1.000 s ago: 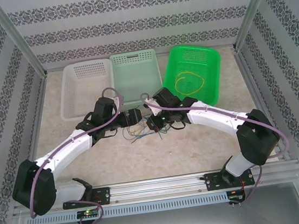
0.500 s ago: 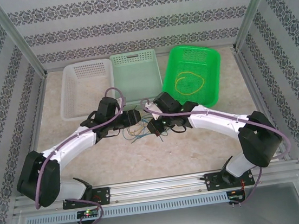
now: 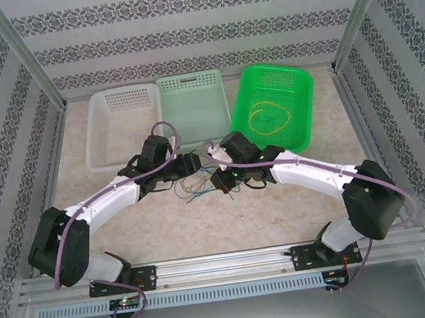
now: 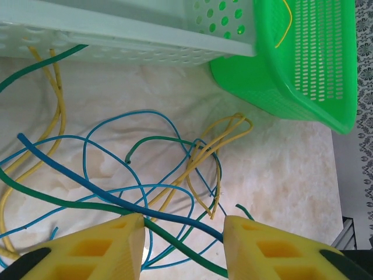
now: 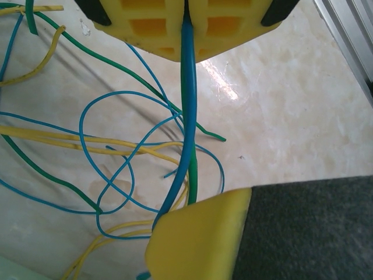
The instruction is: Untangle the cables
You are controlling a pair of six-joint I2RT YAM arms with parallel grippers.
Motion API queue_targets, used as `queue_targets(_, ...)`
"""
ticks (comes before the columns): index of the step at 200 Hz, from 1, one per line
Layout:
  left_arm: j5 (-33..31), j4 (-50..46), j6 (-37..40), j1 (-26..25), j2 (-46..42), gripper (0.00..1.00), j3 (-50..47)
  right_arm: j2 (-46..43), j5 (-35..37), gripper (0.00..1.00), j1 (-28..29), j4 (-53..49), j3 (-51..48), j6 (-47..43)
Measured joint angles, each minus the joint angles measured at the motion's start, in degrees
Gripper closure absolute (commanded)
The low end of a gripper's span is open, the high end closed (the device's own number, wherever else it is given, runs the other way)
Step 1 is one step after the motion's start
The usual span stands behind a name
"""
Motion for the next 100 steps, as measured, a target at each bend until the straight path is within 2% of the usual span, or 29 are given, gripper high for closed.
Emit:
queue_targets(13,0.1,0.1,-0.4,0.0,0.2,0.29,0.1,0.0,0.0,0.93,0.0,0.3,-0.6,-0.2)
queue_targets(38,0.1,0.1,-0.6,0.0,0.2,0.29,0.2,0.0,0.0,0.9,0.0,0.6,-1.5,-0.7)
queue_targets(55,0.3,0.1,-0.7,0.0,0.2,0.39,0.2,0.0,0.0,0.85,0.0,0.7,-1.8,-1.0)
queue_targets(81,1.0,0.1,-0.7,0.0,0.5,0.61,0.2,0.0,0.0,0.59,0.1,0.8,-1.9,-1.5)
queue_targets(100,1.1,0.1,-0.8,0.0,0.6,0.75,0.2,0.0,0.0,0.47,0.4,0.8,-2.3,-1.6)
